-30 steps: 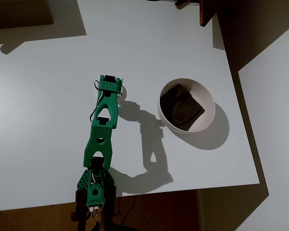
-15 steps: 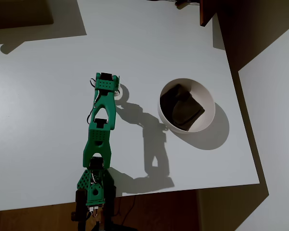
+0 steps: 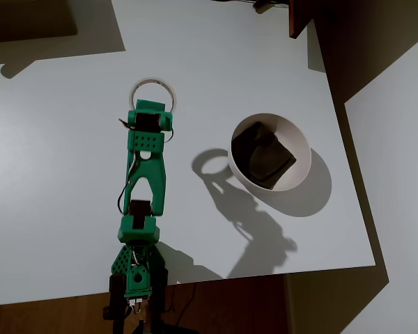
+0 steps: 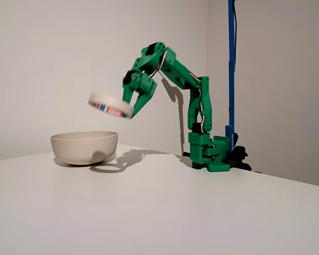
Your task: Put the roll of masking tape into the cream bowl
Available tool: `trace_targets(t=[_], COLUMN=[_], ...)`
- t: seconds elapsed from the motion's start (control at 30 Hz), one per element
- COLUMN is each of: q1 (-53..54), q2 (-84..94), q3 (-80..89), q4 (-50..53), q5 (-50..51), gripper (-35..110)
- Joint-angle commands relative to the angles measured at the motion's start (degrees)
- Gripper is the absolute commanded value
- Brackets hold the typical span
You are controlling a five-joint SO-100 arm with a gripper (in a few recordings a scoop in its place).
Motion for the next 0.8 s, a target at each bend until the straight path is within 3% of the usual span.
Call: trace_targets(t=[0.0,0.37,0.67,0.77], q1=[3.43,22.76,41.13,45.35], q2=[17.23,31.11,22.41,13.18], q3=[-4.66,-4.66,-5.62,-12.66], q4=[2.20,3.43,-7.47,-6.42], q5=[1.41,-3.25,-5.80,-5.98], gripper=[-8,-8,-8,-8])
